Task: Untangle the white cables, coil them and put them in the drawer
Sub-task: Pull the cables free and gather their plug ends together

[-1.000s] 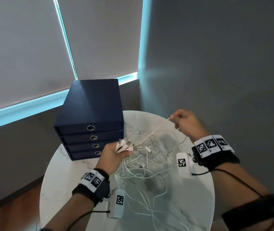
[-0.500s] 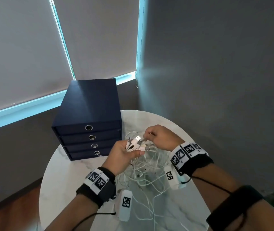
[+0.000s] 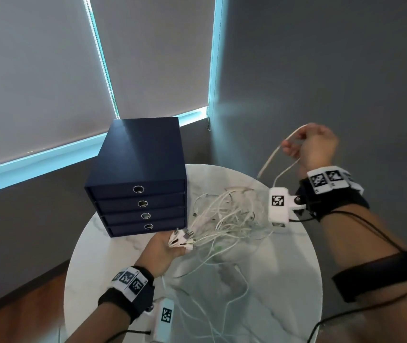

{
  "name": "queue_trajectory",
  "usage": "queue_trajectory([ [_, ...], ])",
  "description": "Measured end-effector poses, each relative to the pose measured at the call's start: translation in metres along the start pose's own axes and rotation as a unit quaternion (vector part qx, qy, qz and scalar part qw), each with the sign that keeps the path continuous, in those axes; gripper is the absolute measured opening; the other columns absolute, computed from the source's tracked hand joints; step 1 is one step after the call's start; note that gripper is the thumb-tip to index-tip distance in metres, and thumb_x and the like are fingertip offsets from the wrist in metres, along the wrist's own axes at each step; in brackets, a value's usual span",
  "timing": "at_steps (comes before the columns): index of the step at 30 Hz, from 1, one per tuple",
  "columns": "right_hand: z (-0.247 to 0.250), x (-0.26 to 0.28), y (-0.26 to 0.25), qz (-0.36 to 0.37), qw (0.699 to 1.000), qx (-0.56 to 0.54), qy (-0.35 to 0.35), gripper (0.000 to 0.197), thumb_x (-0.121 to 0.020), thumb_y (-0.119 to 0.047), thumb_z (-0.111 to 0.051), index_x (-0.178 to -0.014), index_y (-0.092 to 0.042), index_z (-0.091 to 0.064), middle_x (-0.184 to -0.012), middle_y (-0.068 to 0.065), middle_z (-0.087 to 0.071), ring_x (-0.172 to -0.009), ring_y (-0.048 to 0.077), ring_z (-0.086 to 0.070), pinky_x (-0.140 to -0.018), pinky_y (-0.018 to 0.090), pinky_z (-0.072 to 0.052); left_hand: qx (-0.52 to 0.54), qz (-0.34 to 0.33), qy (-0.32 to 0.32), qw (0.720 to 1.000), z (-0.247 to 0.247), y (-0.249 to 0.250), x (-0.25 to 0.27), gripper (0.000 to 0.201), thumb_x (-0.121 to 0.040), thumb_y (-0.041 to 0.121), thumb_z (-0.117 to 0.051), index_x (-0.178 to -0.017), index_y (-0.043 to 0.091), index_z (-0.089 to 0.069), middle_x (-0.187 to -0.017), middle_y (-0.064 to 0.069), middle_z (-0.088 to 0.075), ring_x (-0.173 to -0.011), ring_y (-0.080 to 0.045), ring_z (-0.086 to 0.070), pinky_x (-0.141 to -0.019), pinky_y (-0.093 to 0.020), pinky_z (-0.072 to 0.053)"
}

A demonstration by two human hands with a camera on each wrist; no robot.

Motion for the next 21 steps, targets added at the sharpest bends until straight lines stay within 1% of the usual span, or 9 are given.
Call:
queue_trajectory([
  [1,0.002,0.0,-0.008,-0.01,0.999,-0.035,-0.019,0.028,-0.1,-0.009,-0.038,-0.076,-0.015,-0.05,-0.07,0.006,-0.057,-0.043,0.02,-0.064,-0.039,0.025,-0.05,-0.02,0.007,0.008,1.0,0.003,-0.006,0.003,0.021,-0.072,0.022,-0.086,-0.081,0.039,-0.077,-0.083,0.011,-0.077,-0.077,0.0,-0.066,-0.079,-0.026,-0.051],
  [3,-0.001,0.006,-0.017,-0.039,0.992,-0.064,-0.107,0.026,-0.101,-0.011,-0.037,-0.078,-0.013,-0.049,-0.08,0.012,-0.067,-0.054,0.03,-0.07,-0.048,0.032,-0.055,-0.039,0.023,0.027,0.999,0.006,-0.017,0.008,0.016,-0.067,0.03,-0.085,-0.079,0.037,-0.077,-0.08,0.008,-0.077,-0.074,-0.005,-0.068,-0.077,-0.03,-0.051],
  [5,-0.007,0.017,-0.018,-0.054,0.978,-0.036,-0.197,0.026,-0.102,-0.014,-0.037,-0.079,-0.011,-0.049,-0.08,0.015,-0.071,-0.06,0.034,-0.071,-0.054,0.035,-0.057,-0.04,0.038,0.037,0.998,0.004,-0.022,0.005,0.016,-0.071,0.024,-0.086,-0.083,0.03,-0.078,-0.083,0.005,-0.078,-0.081,-0.015,-0.072,-0.083,-0.038,-0.054],
  [9,-0.023,0.044,-0.01,-0.08,0.95,0.019,-0.302,0.029,-0.103,-0.018,-0.04,-0.078,-0.009,-0.051,-0.077,0.019,-0.07,-0.055,0.034,-0.069,-0.049,0.034,-0.056,-0.015,0.01,0.038,0.999,-0.007,-0.001,-0.007,0.016,-0.078,0.022,-0.08,-0.092,0.028,-0.079,-0.095,0.005,-0.078,-0.097,-0.017,-0.072,-0.093,-0.045,-0.055],
  [13,-0.037,0.068,0.003,-0.101,0.925,0.052,-0.363,0.031,-0.103,-0.018,-0.04,-0.078,-0.006,-0.052,-0.078,0.023,-0.069,-0.052,0.034,-0.068,-0.046,0.032,-0.055,0.066,-0.064,0.11,0.99,-0.008,0.052,-0.019,0.021,-0.086,0.008,-0.075,-0.094,0.027,-0.077,-0.09,0.01,-0.078,-0.087,-0.009,-0.072,-0.084,-0.03,-0.054],
  [16,-0.05,0.088,0.008,-0.112,0.905,0.051,-0.407,0.031,-0.104,-0.018,-0.04,-0.078,-0.006,-0.052,-0.082,0.026,-0.069,-0.059,0.037,-0.069,-0.051,0.035,-0.056,0.095,-0.118,0.104,0.983,-0.017,0.089,-0.028,0.023,-0.086,0.006,-0.074,-0.094,0.028,-0.075,-0.086,0.013,-0.077,-0.079,-0.003,-0.071,-0.076,-0.02,-0.053],
  [17,-0.054,0.095,0.006,-0.113,0.899,0.046,-0.42,0.031,-0.104,-0.018,-0.04,-0.078,-0.006,-0.052,-0.083,0.027,-0.068,-0.061,0.037,-0.069,-0.053,0.035,-0.056,0.089,-0.114,0.08,0.986,-0.023,0.092,-0.031,0.022,-0.087,0.006,-0.073,-0.095,0.026,-0.075,-0.088,0.012,-0.077,-0.081,-0.003,-0.071,-0.076,-0.018,-0.053],
  [19,-0.061,0.102,-0.001,-0.103,0.898,0.019,-0.426,0.031,-0.104,-0.018,-0.039,-0.078,-0.006,-0.052,-0.08,0.024,-0.068,-0.06,0.036,-0.069,-0.053,0.035,-0.056,0.05,-0.085,0.035,0.995,-0.034,0.084,-0.038,0.013,-0.087,0.009,-0.074,-0.093,0.02,-0.076,-0.09,0.006,-0.078,-0.08,-0.007,-0.07,-0.078,-0.023,-0.054],
  [21,-0.062,0.096,-0.016,-0.075,0.916,-0.031,-0.393,0.029,-0.104,-0.016,-0.039,-0.079,-0.006,-0.051,-0.073,0.019,-0.066,-0.054,0.032,-0.067,-0.051,0.033,-0.055,-0.02,-0.048,0.014,0.999,-0.041,0.064,-0.038,0.007,-0.085,0.014,-0.074,-0.083,0.02,-0.073,-0.081,0.003,-0.075,-0.071,-0.009,-0.064,-0.072,-0.028,-0.051],
])
Point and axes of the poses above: each hand's wrist, its own x-axis away from the middle knuckle, its own z-axis out of the back of the hand, y = z × x, the point moved 4 cm from there along -x, towards the middle knuckle
